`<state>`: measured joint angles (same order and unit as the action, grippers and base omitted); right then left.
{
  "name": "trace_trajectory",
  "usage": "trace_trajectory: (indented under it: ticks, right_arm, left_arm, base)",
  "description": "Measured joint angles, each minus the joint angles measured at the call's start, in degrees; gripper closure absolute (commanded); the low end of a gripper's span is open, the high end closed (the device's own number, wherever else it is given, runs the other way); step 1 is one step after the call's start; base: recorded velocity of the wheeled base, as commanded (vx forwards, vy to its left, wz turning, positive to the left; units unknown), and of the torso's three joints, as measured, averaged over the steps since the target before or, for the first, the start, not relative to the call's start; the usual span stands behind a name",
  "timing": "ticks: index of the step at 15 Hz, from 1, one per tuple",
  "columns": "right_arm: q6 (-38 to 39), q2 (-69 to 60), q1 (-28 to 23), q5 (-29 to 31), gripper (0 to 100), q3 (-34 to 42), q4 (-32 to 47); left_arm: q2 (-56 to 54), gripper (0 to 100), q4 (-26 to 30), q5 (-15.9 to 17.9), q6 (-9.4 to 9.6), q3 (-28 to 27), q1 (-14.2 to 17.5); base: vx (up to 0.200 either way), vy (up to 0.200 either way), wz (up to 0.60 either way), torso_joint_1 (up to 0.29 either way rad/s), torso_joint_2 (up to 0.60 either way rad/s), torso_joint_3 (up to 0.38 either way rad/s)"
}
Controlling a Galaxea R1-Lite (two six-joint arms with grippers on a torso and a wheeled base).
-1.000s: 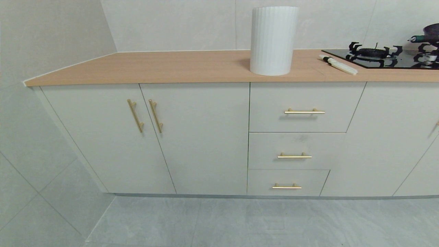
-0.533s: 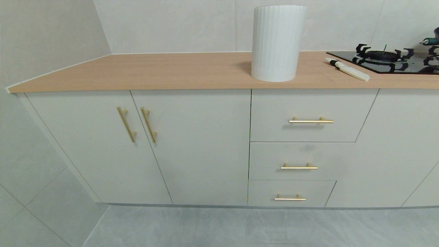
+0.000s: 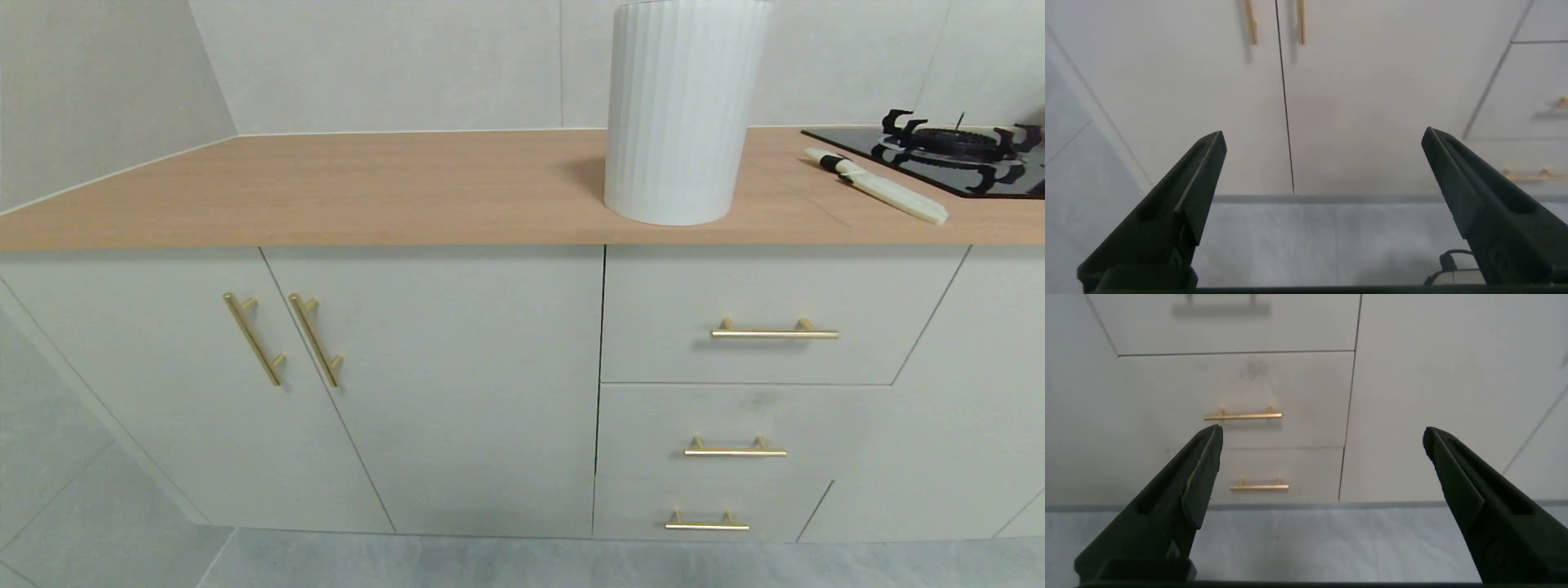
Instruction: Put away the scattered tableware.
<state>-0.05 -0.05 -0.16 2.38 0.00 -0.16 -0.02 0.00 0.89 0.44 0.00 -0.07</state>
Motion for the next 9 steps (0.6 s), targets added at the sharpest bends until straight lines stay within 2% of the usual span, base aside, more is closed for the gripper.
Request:
trace_trajectory:
  ticks: [6,9]
  right_arm:
    - [0.0,0.0,0.0,0.0,0,0.0,0.0]
    - [0.1,0.0,0.0,0.0,0,0.0,0.0]
  left_arm:
    - [0.0,0,0.0,0.0,0.0,0.0,0.0]
    - [0.0,0,0.0,0.0,-0.06,0.0,0.0]
  base:
    - [0.2,0.0,0.0,0.002,0.0,0.002]
    - [0.0,0.0,0.0,0.0,0.0,0.0]
